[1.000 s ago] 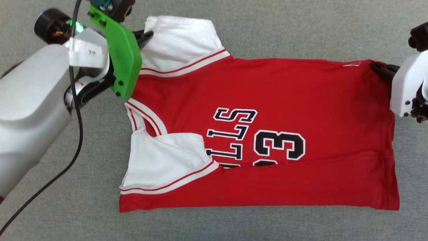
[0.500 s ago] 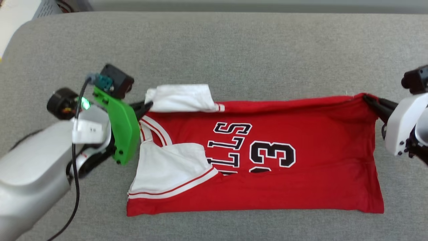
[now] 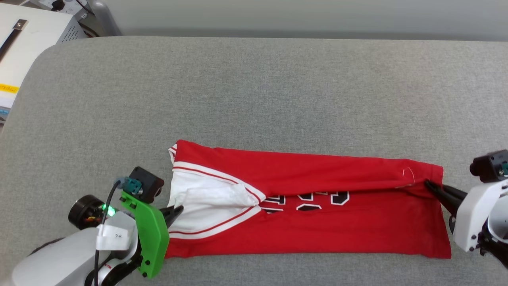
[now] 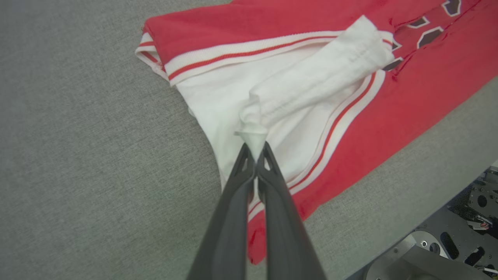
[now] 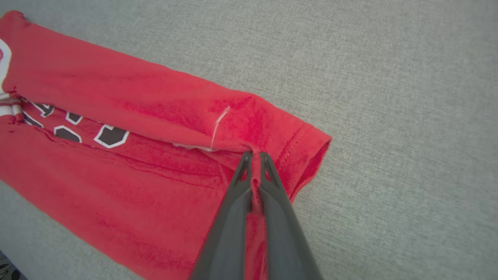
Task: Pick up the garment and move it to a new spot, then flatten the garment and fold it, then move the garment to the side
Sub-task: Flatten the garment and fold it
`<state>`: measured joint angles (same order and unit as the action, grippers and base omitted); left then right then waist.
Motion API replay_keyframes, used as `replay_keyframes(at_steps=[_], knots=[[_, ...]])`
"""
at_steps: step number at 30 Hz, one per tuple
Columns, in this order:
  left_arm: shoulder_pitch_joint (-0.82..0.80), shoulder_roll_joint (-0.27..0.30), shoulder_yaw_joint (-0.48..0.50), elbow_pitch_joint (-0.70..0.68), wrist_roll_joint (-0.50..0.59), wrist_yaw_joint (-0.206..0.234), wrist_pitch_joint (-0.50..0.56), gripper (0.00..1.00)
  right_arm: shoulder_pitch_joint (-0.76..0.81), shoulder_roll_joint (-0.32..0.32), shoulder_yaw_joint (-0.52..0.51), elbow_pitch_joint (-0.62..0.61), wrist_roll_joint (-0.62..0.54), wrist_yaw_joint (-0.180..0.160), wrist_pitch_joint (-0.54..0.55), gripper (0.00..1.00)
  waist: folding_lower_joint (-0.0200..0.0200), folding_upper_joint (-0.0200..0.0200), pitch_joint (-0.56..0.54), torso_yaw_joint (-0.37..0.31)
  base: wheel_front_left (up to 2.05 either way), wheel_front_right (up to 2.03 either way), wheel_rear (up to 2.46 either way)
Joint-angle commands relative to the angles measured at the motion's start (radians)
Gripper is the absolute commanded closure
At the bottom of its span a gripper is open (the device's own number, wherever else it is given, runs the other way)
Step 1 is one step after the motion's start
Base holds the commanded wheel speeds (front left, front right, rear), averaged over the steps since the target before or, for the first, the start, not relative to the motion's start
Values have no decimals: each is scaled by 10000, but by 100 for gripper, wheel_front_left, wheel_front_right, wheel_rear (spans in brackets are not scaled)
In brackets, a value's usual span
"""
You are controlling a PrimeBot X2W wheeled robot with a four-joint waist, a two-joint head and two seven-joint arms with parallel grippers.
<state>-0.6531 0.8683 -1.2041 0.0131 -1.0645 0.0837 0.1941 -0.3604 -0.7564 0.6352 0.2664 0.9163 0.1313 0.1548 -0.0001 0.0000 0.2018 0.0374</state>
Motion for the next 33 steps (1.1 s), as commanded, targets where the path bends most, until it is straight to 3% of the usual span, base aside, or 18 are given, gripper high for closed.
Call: replay_keyframes(at_steps=[1,13,14,15,16,20,22,23,27,33], knots=[[218,18,-13,51,-162,82,-96,100,301,13,-157,-54,99,-6,-48,100,1,0,29,1,0,0,0],[560,-680,-167,1258,-123,64,-446,100,1187,473,-424,26,-45,-6,581,100,1,0,461,-78,0,0,0],[565,-712,-145,1328,-74,115,-555,93,1183,505,-500,34,-40,-6,539,100,1,0,439,-81,0,0,0],[585,-744,-86,1399,-30,201,-737,30,1189,545,-605,29,-7,-6,503,66,1,0,387,-84,0,0,0],[608,-763,-36,1429,-5,268,-884,0,1202,552,-669,-2,10,-6,495,0,1,0,326,-81,0,0,0],[722,-709,320,1287,242,784,-1849,0,1292,502,-1116,-388,405,-6,457,0,1,0,62,-69,0,0,0],[840,-679,598,1155,339,1244,-2462,0,1380,421,-1448,-699,903,-6,551,0,1,0,-67,-50,0,0,0],[1012,-677,878,967,414,1733,-3098,0,1458,247,-1888,-1028,1418,-6,660,0,1,0,-160,-13,0,0,0],[1312,-788,1416,677,621,2636,-4127,0,1547,-192,-2577,-1292,1985,-6,1014,0,1,0,-221,93,0,0,0],[1807,-1216,2583,466,1522,3840,-4545,0,1539,-412,-3162,-954,3011,-6,2271,0,1,0,-69,268,0,0,0]])
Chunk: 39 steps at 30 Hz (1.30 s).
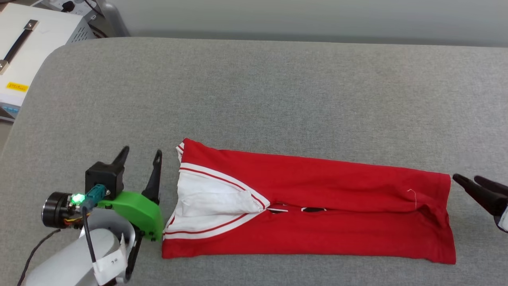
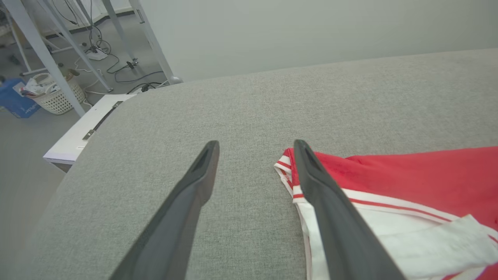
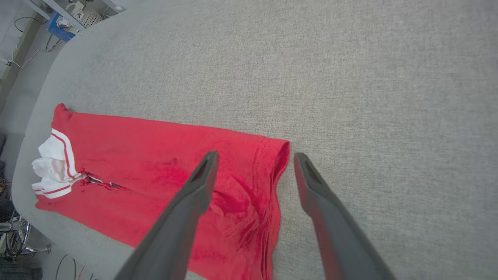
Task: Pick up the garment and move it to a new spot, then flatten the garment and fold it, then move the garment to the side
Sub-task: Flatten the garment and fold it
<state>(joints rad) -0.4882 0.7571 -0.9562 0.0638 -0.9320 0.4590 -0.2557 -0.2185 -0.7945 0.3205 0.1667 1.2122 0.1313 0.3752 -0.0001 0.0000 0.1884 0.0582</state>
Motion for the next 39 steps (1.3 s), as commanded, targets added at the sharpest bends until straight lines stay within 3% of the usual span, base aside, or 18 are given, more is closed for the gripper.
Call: replay_keyframes(at_steps=[1,5,9,20,26,27,29,39], knots=[[256,-224,375,-117,438,215,-51,0,95,-62,-1,141,89,-6,277,0,1,0,112,96,0,0,0],[939,-830,1651,-398,1639,611,-57,0,-122,67,194,577,-5,-6,909,0,1,0,295,248,0,0,0],[1664,-1489,2716,-509,2676,561,-58,0,-358,415,523,996,-267,-6,1277,0,1,0,460,402,0,0,0],[3169,-3399,5013,-545,4903,-508,-60,0,-306,1526,1532,1506,-173,-6,1975,0,1,0,612,714,0,0,0],[3632,-4250,5869,-427,5807,-1179,-60,0,-306,1519,1893,1428,-91,-6,2006,0,1,0,587,697,0,0,0],[3684,-4388,6025,-399,5950,-1312,-60,0,-306,1499,1976,1439,-93,-6,2040,55,1,0,577,695,0,0,0],[3763,-4613,6300,-357,6198,-1538,-60,0,-300,1453,2069,1447,-74,-6,2027,100,1,0,557,688,0,0,0],[4138,-5366,7376,-208,7239,-2571,-60,0,-603,770,1949,1530,42,-6,1720,100,1,0,183,554,0,0,0]])
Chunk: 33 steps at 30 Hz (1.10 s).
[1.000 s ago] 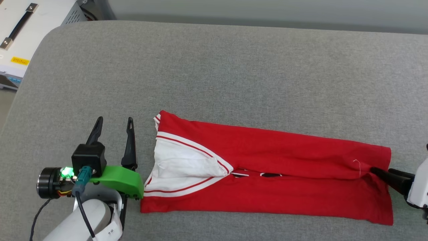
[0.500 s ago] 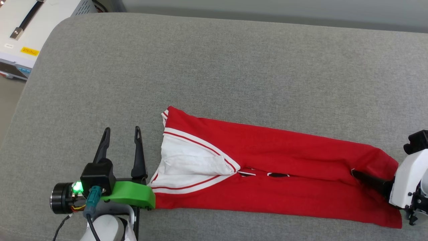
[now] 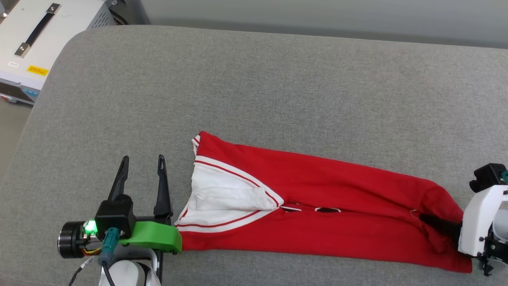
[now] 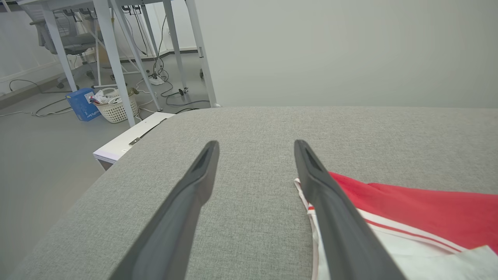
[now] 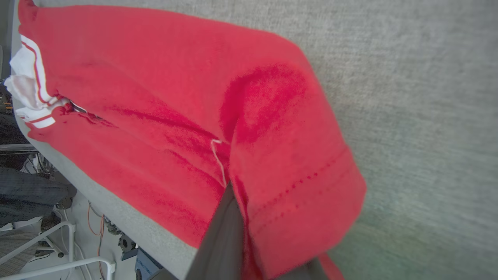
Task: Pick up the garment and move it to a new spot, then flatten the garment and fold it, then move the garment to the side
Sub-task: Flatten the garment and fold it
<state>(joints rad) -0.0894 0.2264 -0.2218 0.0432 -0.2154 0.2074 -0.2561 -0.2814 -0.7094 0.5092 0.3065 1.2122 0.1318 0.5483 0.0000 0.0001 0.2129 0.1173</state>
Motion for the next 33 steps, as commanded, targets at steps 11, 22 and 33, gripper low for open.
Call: replay_keyframes(at_steps=[11,22,33], knots=[[520,-655,751,-71,840,-890,-57,0,-376,-1344,-613,1012,-162,-11,-309,100,0,-1,-364,-45,0,0,0],[786,-987,1160,25,1207,-1403,-57,0,-294,-1349,-497,-587,-184,-11,175,100,0,-1,-697,-85,0,0,0],[543,-1322,1311,63,1430,-1751,-57,0,-1147,-246,278,-2955,-972,-11,1611,100,0,-1,-357,37,0,0,0]])
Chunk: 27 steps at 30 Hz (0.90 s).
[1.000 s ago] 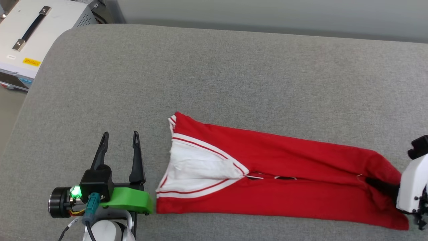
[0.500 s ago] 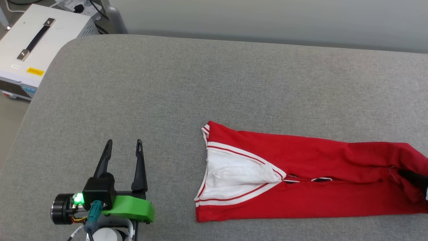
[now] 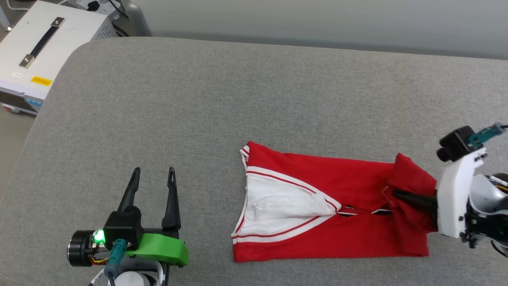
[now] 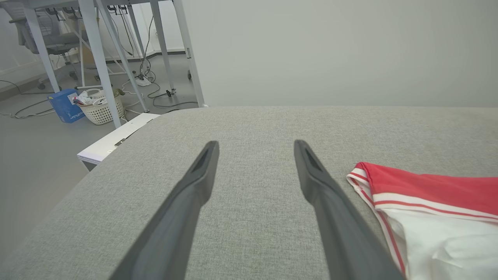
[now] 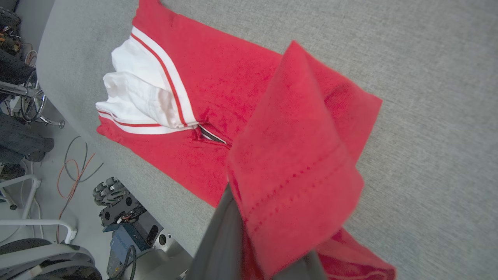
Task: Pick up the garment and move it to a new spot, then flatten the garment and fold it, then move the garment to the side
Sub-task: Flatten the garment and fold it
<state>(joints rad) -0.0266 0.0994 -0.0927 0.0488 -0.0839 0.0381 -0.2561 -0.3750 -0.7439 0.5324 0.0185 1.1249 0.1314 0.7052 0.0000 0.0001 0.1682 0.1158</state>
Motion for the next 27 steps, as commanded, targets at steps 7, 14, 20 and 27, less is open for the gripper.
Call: replay_keyframes(at_steps=[7,14,20,27], knots=[[-430,-216,5,82,230,-208,-57,0,-1423,1438,1135,-45,-935,-7,404,100,0,-1,399,308,0,0,0],[-592,-309,73,69,293,-265,-57,0,-2484,2653,2120,961,-1463,-7,68,100,0,-1,678,492,0,0,0],[-805,-384,43,98,300,-285,-57,0,-2923,3342,2890,2174,-1535,-7,-343,100,0,-1,980,676,0,0,0],[-870,-435,63,210,298,-262,-57,0,-2973,3522,3672,3467,-1769,-7,-1250,89,0,-1,991,719,0,0,0]])
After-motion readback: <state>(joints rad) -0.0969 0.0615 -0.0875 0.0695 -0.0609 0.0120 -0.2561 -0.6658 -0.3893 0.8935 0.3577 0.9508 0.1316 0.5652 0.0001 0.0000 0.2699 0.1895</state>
